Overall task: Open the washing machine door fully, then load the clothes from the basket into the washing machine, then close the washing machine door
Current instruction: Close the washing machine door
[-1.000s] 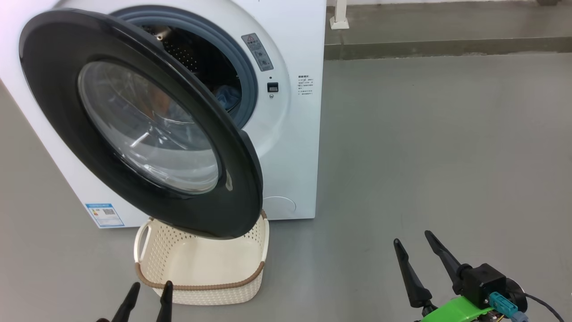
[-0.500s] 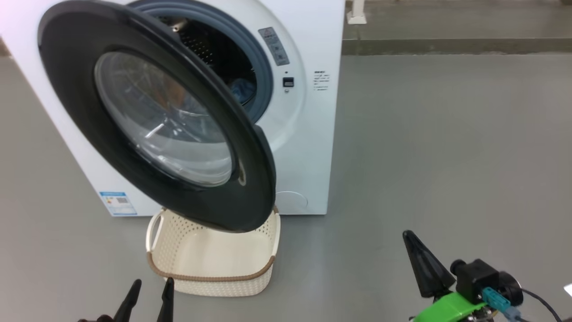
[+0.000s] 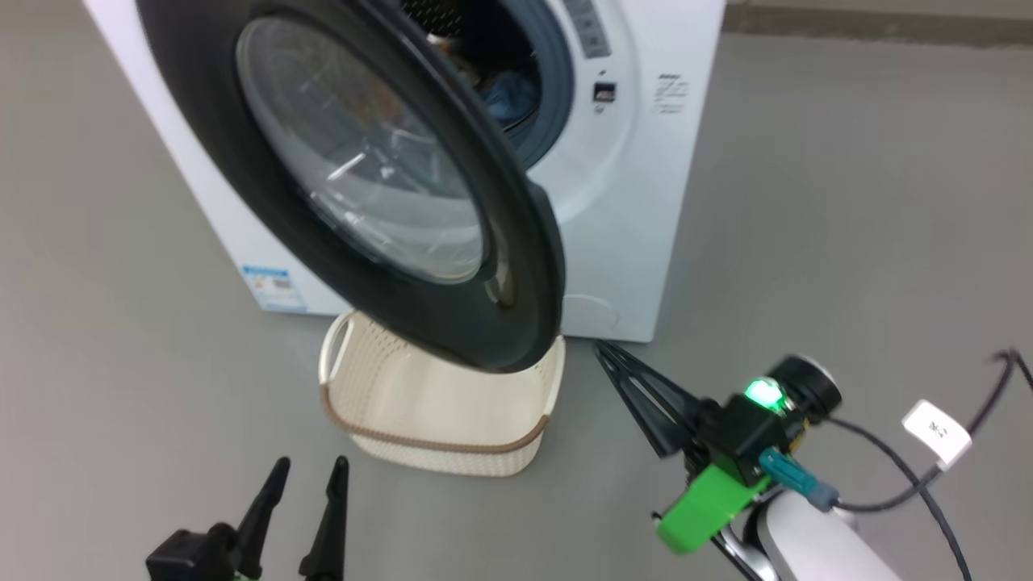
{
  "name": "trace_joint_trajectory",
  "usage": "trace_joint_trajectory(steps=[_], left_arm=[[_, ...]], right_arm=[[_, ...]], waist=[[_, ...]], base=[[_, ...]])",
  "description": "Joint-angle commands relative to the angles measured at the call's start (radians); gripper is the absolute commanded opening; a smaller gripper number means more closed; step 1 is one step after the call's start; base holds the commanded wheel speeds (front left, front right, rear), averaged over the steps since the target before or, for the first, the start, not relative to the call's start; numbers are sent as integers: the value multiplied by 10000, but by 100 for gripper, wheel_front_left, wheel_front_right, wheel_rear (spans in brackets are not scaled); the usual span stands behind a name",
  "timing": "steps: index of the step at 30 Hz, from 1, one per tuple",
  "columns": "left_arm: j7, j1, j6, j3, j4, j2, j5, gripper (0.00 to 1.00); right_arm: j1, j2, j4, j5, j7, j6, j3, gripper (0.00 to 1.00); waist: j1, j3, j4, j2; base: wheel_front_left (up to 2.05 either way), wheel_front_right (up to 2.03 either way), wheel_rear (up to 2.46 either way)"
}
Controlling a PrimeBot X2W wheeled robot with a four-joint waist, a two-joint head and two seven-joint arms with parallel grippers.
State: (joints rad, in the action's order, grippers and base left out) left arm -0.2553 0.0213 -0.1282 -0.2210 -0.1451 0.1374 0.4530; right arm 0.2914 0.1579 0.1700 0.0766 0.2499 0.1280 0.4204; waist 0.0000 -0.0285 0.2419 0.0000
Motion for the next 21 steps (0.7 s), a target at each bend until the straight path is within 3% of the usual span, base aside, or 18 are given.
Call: trace_joint_trajectory(steps=[1, 10, 21], left_arm=[[-65, -523, -25, 243, 166, 47, -4, 100], [-65, -1116, -25, -258, 39, -211, 51, 100], [-65, -1482, -25, -436, 15, -439, 122, 100]], right_arm=[[544, 29, -186, 188, 118, 27, 393, 0], [2131, 669, 691, 506, 118, 27, 1353, 0], [3128, 1012, 1548, 584, 118, 27, 1418, 0]], waist=[[0, -636, 634, 0], [0, -1398, 1552, 0], [0, -2137, 2115, 0]], base=[[0, 0, 0], [0, 0, 0], [0, 0, 0]])
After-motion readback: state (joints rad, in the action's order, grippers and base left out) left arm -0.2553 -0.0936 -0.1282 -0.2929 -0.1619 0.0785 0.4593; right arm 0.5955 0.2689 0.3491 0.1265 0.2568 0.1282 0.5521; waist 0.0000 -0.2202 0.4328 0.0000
